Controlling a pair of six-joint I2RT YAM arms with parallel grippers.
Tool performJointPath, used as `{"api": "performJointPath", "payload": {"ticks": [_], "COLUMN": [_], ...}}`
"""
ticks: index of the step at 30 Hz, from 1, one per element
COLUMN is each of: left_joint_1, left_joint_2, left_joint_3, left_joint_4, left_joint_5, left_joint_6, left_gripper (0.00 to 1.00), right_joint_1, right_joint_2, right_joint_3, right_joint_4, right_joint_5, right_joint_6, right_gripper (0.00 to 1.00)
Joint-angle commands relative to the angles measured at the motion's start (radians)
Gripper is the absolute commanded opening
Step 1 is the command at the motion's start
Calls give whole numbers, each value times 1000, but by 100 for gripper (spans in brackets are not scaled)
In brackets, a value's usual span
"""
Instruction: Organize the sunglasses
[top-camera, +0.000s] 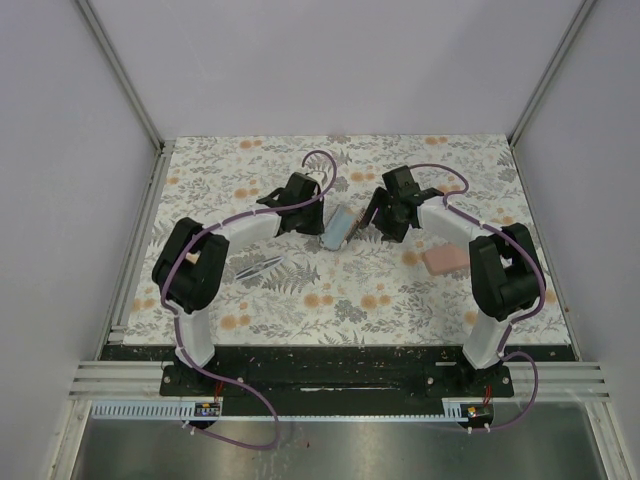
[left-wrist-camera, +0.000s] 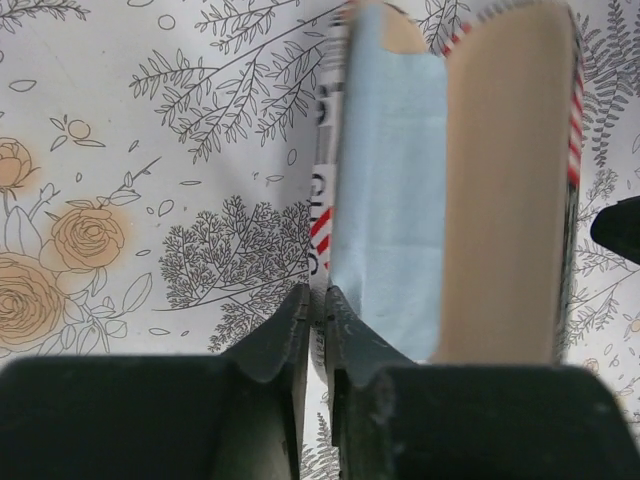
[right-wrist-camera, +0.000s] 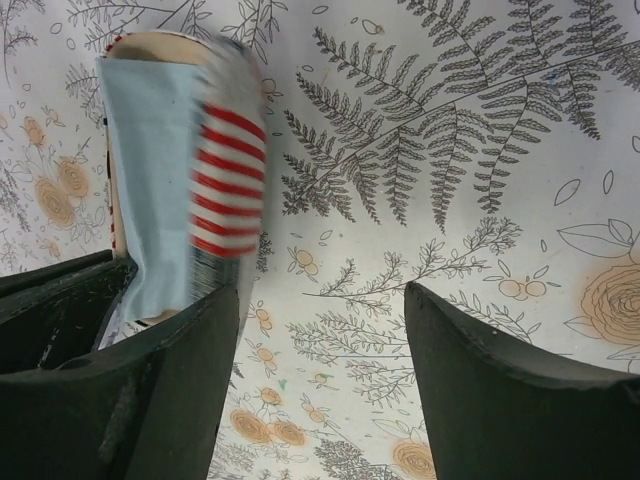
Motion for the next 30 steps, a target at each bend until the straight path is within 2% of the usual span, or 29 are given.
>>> {"api": "performJointPath", "payload": {"ticks": [1,3,14,16,18,27,30], "left_joint_1": [11,11,10,8,3,-32,-46], "left_joint_2": [2,-9,-151,-187,-211,-331,-348], "left_joint_3": [10,-19,-301,-356,-402,-557,-568], "left_joint_4": [56,68,218,270,296,375,370], "left_joint_5": [44,56,108,111,111,88,65], "left_joint_6": [-1,-10,-121,-148,-176,-274,-274], "left_gripper": [8,5,5,4,4,4,4], "right_joint_1": [1,-1,-2,-10,-15,-15,-10], "right_joint_2": [-46,-47,-126,-153,-182,-205,-193], "right_joint_3": [38,40,-18,-83,-161,-472,-526], "right_joint_4": [29,29,69,148,276,799,908], "right_joint_5": [-3,-8,-80,-159,-240,-494,-529], "right_joint_6": [6,-1,-26,3,38,184,201], "right_gripper": [75,75,77,87,93,98,99]}}
